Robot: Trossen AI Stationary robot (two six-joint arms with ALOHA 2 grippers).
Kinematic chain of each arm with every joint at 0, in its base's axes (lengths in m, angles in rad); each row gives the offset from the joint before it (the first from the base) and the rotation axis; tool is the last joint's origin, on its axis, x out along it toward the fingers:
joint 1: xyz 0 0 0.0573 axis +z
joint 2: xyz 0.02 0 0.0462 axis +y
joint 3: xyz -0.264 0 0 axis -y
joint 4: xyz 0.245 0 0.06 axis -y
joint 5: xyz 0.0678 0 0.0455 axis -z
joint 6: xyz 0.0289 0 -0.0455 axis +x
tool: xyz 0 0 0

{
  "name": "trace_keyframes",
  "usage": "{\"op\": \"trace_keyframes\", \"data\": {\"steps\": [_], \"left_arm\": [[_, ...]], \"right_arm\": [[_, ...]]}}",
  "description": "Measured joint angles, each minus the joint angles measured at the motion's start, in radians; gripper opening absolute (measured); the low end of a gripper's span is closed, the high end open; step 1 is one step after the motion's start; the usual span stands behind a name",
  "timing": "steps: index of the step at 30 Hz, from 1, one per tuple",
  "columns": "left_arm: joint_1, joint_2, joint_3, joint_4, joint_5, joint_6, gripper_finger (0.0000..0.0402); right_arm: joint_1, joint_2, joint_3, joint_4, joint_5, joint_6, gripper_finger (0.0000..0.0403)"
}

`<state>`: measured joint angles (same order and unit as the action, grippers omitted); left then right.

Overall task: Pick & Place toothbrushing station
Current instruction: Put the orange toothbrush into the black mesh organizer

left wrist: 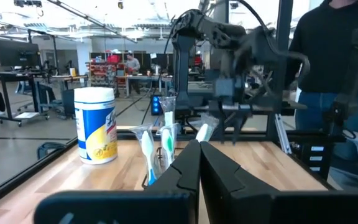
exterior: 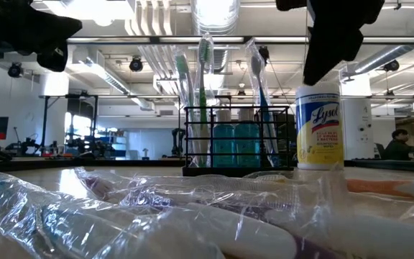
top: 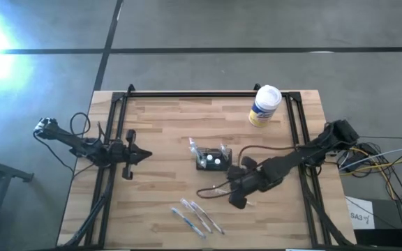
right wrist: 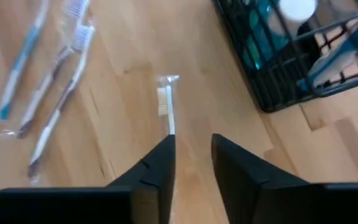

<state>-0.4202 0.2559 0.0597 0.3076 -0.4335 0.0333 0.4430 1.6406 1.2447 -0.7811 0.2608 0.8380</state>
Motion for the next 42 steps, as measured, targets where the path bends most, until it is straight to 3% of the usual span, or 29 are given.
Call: {"op": "trace_keyframes", "data": {"steps": [6, 15, 42], "left_arm": [[0.0, 0.0, 0.0, 0.004, -0.003, -0.02, 0.001], [0.0, -0.001, 0.003, 0.03, -0.003, -0.038, 0.001], [0.0, 0.0, 0.009, 0.03, -0.002, -0.124, 0.001]], "right_arm": [[0.004, 0.129, 0.095, -0.06, -0.009, 0.011, 0.0154], [0.015, 0.23, 0.134, -0.099, -0.131, 0.078, 0.0197], [0.037, 0.401, 0.123, -0.099, -0.154, -0.003, 0.02]]}}
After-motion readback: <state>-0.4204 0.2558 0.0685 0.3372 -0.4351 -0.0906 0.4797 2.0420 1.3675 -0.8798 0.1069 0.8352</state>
